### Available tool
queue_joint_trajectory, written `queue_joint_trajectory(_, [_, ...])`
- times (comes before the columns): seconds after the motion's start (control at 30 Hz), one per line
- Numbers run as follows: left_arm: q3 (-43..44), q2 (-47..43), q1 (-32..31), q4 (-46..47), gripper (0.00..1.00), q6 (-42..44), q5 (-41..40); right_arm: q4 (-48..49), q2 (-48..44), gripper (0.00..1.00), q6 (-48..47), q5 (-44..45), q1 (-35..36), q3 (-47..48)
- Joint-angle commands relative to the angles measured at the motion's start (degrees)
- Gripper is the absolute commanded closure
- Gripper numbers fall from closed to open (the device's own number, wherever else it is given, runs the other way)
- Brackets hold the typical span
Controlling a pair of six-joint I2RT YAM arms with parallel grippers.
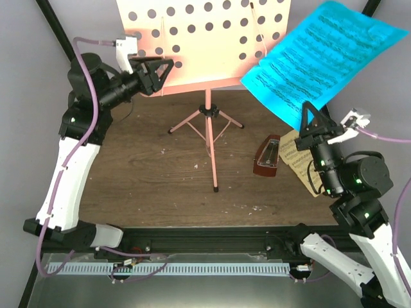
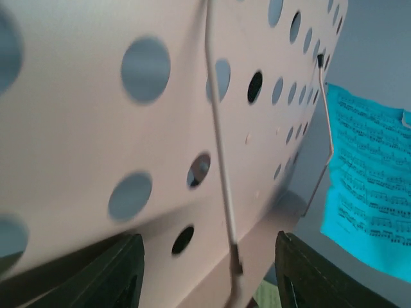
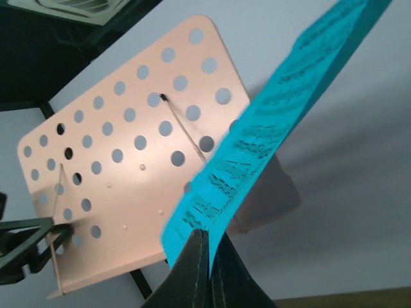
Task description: Pack up the instrument practice props
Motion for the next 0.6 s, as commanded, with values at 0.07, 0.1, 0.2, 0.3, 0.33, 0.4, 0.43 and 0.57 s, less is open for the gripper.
queue_joint_trajectory(0.07, [-14.27, -11.90, 0.00, 3.31, 0.34, 3.02, 1.02, -12.42, -6.19, 0.99, 1.50, 7.95, 0.37, -4.03])
queue_joint_trajectory(0.1, [-18.59, -14.09, 0.04, 3.41, 0.32, 3.87, -0.19, -13.54, -6.91, 0.99, 2.09, 8.90, 0.39, -5.46])
queue_joint_trajectory(0.2, [-28.89, -21.90, 0.32, 4.38, 0.24, 5.92, -5.61, -15.34, -7.75, 0.99, 4.19, 10.58, 0.37, -9.94])
queue_joint_trajectory(0.3, [-37.92, -27.16, 1.73, 4.78, 0.22, 7.26, -7.02, -12.76, -6.92, 0.99, 4.99, 11.71, 0.37, -14.92])
queue_joint_trajectory(0.33, [-40.40, -28.73, 2.40, 4.77, 0.23, 7.48, -7.05, -11.40, -6.50, 0.99, 4.95, 11.89, 0.38, -16.27])
queue_joint_trajectory(0.4, [-45.32, -31.57, 4.15, 4.76, 0.23, 7.90, -6.89, -8.33, -5.34, 0.99, 3.42, 11.62, 0.39, -18.44])
queue_joint_trajectory(0.43, [-47.58, -32.98, 4.82, 4.74, 0.23, 8.26, -6.94, -6.91, -4.57, 0.99, 2.56, 12.23, 0.30, -19.29])
queue_joint_trajectory(0.57, [-54.65, -36.17, 6.62, 3.52, 0.23, 9.02, -7.26, -0.34, -1.24, 0.99, -1.90, 11.24, -2.99, -21.83])
